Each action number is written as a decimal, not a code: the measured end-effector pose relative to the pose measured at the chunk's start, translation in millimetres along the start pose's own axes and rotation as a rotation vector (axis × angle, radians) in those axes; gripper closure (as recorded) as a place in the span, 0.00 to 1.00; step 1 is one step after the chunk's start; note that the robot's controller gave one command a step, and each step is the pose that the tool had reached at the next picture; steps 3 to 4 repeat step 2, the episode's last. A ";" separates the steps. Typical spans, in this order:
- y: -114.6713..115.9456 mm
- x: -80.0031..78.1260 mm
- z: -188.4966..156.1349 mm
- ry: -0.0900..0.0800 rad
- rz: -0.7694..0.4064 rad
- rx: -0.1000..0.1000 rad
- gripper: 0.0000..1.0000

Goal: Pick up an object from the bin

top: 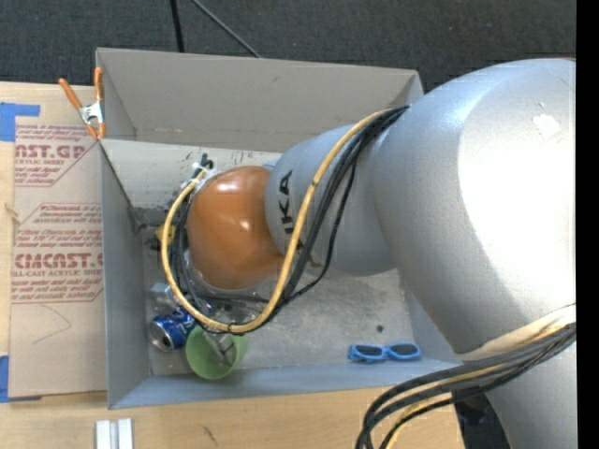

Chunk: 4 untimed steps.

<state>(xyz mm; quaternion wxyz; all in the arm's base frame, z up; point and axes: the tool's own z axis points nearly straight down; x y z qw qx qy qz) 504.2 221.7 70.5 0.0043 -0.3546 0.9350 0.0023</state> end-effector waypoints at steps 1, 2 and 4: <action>-2.2 0.2 -1.8 0.000 0.004 0.002 1.00; 3.8 25.5 -140.3 0.002 0.003 0.003 1.00; 3.8 25.5 -140.3 0.002 0.003 0.003 1.00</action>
Offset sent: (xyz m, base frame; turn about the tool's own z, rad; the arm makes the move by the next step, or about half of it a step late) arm 0.0000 0.0000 0.0000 0.0000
